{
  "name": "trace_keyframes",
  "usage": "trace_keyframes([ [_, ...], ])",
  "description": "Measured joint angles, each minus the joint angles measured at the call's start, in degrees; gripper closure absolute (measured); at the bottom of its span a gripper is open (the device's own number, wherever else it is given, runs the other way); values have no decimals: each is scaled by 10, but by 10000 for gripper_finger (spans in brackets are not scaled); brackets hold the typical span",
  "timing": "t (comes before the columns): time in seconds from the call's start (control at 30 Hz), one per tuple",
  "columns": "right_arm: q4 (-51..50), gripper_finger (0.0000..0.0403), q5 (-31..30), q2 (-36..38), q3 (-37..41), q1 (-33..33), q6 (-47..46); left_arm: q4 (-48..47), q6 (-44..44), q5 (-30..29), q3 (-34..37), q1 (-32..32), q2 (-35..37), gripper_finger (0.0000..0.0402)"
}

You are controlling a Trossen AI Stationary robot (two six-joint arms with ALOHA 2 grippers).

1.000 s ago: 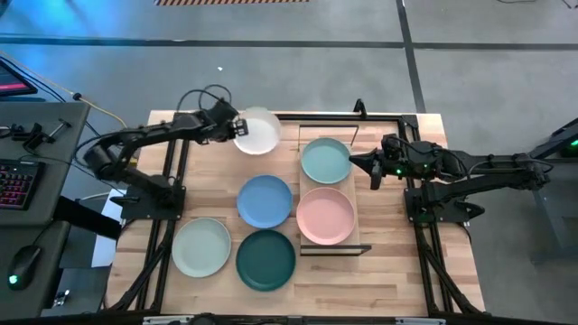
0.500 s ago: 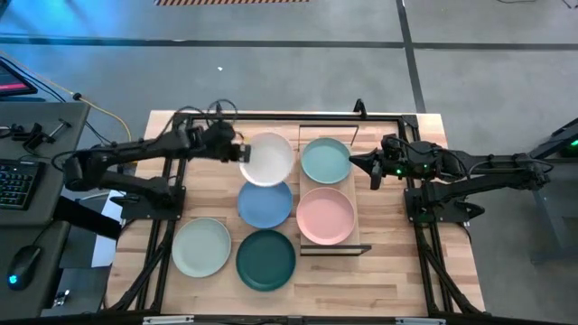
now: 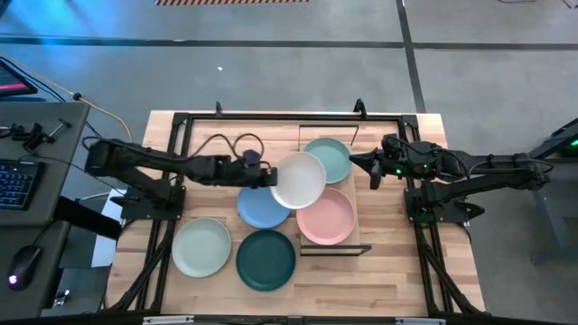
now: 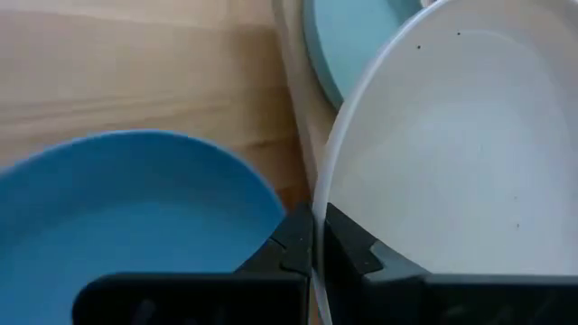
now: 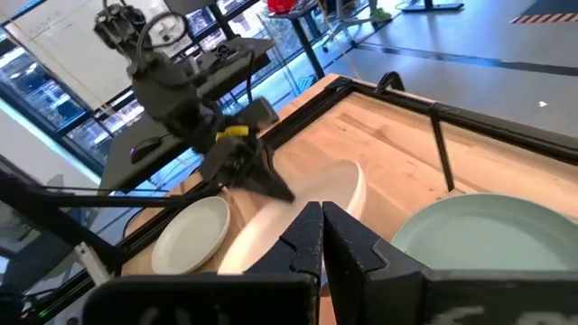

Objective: Place and stack plates onto a shelf
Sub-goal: Stack the white plate on top of the light blue plate on the shelf

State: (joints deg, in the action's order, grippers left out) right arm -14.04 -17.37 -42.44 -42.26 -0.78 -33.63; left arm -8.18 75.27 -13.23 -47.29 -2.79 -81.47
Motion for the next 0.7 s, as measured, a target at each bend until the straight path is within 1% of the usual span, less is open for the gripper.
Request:
trace_keyframes([
  [0.17,0,402,-21,0,0,0,0,5,-14,9,-73,-12,-82,401],
  [0.33,-1,402,-17,0,0,0,0,-12,-53,12,-154,-34,-143,402],
  [0.4,-2,402,-15,0,0,0,1,-16,-63,25,-181,-44,-166,402],
  [0.57,-7,402,-15,0,0,0,2,-21,-70,36,-228,-60,-212,402],
  [0.7,-11,402,-12,0,0,0,5,-23,-74,37,-250,-68,-243,401],
])
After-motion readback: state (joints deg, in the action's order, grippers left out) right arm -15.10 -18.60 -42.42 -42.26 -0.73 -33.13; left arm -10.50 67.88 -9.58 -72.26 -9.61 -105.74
